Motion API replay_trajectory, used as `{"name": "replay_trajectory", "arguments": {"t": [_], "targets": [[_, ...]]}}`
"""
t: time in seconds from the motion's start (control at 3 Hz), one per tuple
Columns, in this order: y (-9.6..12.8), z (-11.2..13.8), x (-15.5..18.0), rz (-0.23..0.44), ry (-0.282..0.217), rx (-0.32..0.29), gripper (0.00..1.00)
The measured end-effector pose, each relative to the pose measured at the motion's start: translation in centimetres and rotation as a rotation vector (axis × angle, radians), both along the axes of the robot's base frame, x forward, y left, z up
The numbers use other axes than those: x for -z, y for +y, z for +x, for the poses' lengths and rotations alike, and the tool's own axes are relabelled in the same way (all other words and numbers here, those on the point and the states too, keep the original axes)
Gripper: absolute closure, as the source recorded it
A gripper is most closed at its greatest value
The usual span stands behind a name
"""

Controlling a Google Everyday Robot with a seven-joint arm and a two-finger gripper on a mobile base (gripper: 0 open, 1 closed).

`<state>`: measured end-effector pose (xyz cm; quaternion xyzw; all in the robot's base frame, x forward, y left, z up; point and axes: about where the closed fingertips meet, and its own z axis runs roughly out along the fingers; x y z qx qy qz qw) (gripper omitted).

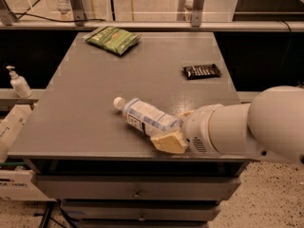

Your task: Move blue plastic bottle near rxbar chocolate

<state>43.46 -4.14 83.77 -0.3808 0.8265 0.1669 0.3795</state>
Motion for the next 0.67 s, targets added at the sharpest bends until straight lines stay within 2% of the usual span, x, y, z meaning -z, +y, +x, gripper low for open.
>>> {"name": "replay_trajectory", "arguments": {"t": [0.33,0.67], "targets": [[-4.82,0.22,-0.39,0.077,-0.015,0.128,1.0],[-4.92,0.07,-1.07,0.121,-0.013,0.152,1.0]]}}
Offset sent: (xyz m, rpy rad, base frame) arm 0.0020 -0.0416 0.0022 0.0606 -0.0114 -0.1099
